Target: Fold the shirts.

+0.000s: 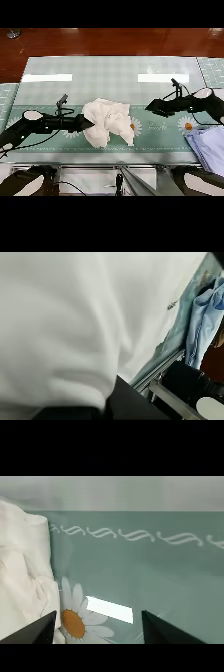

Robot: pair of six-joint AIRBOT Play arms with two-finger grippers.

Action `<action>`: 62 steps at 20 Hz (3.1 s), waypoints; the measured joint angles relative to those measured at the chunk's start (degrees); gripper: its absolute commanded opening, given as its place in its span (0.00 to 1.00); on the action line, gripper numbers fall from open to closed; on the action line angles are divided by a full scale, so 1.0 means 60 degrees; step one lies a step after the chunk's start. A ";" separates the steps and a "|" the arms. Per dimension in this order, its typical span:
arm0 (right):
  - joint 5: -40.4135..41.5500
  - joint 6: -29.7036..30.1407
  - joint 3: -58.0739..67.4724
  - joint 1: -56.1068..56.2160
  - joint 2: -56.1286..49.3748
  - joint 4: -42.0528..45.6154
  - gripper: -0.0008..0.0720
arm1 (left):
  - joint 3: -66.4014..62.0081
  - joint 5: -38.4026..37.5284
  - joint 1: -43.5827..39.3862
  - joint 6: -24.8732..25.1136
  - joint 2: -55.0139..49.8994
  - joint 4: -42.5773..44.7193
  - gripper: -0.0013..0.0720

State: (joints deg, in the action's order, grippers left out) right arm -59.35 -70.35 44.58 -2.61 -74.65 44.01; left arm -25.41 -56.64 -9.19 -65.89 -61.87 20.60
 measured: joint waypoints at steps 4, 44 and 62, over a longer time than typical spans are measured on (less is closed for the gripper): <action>0.0375 -0.0226 0.0969 0.1209 -0.1151 -0.0189 0.86 | -0.0423 0.0033 0.0047 0.0750 -0.0157 -0.0787 0.05; -0.3537 -0.2433 1.1905 0.0415 0.5952 0.5759 0.04 | -1.2167 -0.1647 0.2018 -0.2900 0.3756 0.7289 0.05; -0.1038 -0.4258 0.0470 -0.0474 0.5971 0.7191 0.04 | -0.4160 0.0820 0.1089 -0.2193 0.1749 0.5162 0.05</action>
State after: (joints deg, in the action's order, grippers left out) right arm -65.58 -95.90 47.40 -5.45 -38.83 87.15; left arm -50.37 -51.72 -2.66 -79.05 -51.37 51.57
